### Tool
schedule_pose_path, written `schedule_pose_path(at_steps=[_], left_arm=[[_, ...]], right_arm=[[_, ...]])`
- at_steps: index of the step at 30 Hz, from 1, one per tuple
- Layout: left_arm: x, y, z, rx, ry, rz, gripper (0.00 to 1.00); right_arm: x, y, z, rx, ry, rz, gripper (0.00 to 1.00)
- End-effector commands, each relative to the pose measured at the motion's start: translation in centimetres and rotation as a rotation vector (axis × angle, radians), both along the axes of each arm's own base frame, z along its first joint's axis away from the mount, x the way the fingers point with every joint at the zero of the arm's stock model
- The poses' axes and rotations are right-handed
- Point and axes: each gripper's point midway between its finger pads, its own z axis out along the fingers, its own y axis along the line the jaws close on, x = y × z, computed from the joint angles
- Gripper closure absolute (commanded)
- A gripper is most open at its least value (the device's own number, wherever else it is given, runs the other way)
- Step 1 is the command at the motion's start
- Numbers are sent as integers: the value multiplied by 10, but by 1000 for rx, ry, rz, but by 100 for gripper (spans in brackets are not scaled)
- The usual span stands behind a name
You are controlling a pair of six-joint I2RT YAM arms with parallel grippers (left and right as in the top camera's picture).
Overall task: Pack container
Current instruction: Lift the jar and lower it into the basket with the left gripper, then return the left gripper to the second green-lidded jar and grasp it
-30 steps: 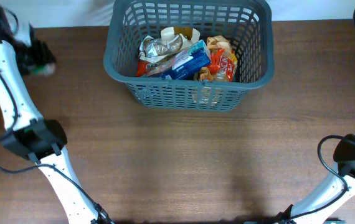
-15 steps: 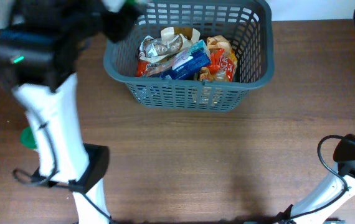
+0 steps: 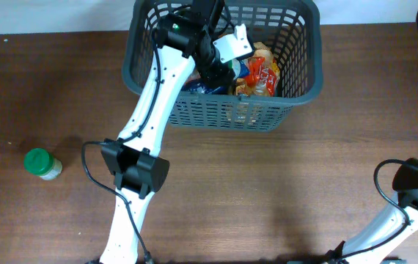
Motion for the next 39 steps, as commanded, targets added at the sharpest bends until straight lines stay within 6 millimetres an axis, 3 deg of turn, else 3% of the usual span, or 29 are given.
schedule_pose_path(at_steps=[1, 6, 7, 9, 12, 16, 19, 21, 23, 27, 29, 30, 35, 39], left_arm=[[15, 23, 17, 46, -80, 73, 98], [26, 31, 21, 15, -89, 156, 98], [27, 30, 20, 15, -91, 156, 90], [29, 31, 20, 16, -98, 158, 1], [30, 35, 37, -18, -110, 251, 1], [27, 54, 107, -102, -236, 398, 1], [20, 90, 172, -162, -376, 530, 1], [14, 119, 198, -186, -426, 628, 1], [6, 157, 211, -179, -442, 729, 1], [-5, 232, 195, -137, -350, 938, 1], [-11, 272, 175, -121, -263, 1086, 1], [-21, 311, 152, -121, -160, 1245, 1], [-40, 358, 90, -171, 146, 1396, 3], [-63, 394, 37, -57, 307, 1502, 7]], right_arm=[[3, 2, -4, 11, 6, 6, 1], [3, 2, -4, 11, 6, 6, 1], [3, 2, -4, 11, 6, 6, 1], [3, 2, -4, 11, 6, 6, 1], [3, 2, -4, 11, 6, 6, 1], [3, 2, -4, 11, 6, 6, 1], [3, 2, -4, 11, 6, 6, 1], [3, 2, -4, 11, 6, 6, 1], [3, 2, -4, 11, 6, 6, 1], [3, 2, -4, 11, 6, 6, 1], [3, 2, -4, 11, 6, 6, 1], [3, 2, -4, 11, 6, 6, 1], [3, 2, -4, 11, 6, 6, 1], [3, 2, -4, 11, 6, 6, 1]])
